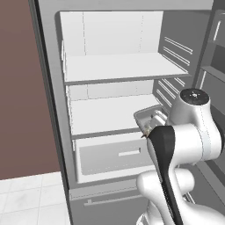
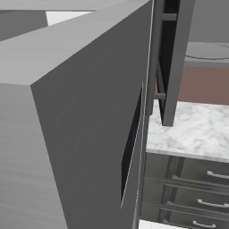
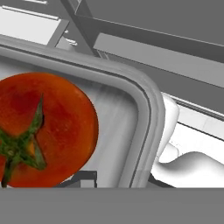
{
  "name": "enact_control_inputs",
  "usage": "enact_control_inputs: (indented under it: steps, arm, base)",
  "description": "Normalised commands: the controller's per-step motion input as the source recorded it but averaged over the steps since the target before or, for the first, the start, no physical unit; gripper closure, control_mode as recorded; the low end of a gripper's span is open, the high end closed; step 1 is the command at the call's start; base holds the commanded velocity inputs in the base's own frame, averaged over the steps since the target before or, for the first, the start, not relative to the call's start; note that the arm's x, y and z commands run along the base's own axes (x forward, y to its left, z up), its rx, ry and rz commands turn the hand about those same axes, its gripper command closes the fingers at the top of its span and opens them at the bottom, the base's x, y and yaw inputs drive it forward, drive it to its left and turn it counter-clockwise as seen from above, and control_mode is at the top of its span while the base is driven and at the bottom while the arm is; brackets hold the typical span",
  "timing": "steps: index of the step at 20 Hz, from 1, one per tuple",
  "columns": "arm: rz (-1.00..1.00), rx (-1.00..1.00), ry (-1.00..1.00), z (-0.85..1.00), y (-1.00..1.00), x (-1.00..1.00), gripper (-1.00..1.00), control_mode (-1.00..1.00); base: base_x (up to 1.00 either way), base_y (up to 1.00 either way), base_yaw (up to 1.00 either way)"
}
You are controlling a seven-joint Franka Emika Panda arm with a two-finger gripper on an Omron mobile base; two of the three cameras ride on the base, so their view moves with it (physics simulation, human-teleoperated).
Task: Place the tupperware containing the fish and tomato meal in the microwave. Close the microwave door and press the start button to reheat the meal.
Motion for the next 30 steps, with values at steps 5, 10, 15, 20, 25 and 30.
enact_control_inputs:
  steps: [5,10,15,20,25,30]
  arm:
    - [0.00,0.00,0.00,0.00,0.00,0.00,1.00,1.00]
    - [0.00,0.00,0.00,0.00,0.00,0.00,1.00,1.00]
    - [0.00,0.00,0.00,0.00,0.00,0.00,1.00,1.00]
    - [0.00,0.00,0.00,0.00,0.00,0.00,1.00,1.00]
    - [0.00,0.00,0.00,0.00,0.00,0.00,1.00,1.00]
    - [0.00,0.00,0.00,0.00,0.00,0.00,1.00,1.00]
  base:
    - [0.00,0.40,0.00]
    - [0.00,0.52,0.00]
    - [-0.19,0.47,-0.08]
    - [-0.46,0.30,-0.19]
    - [-0.51,0.28,-0.27]
    - [-0.53,0.44,-0.36]
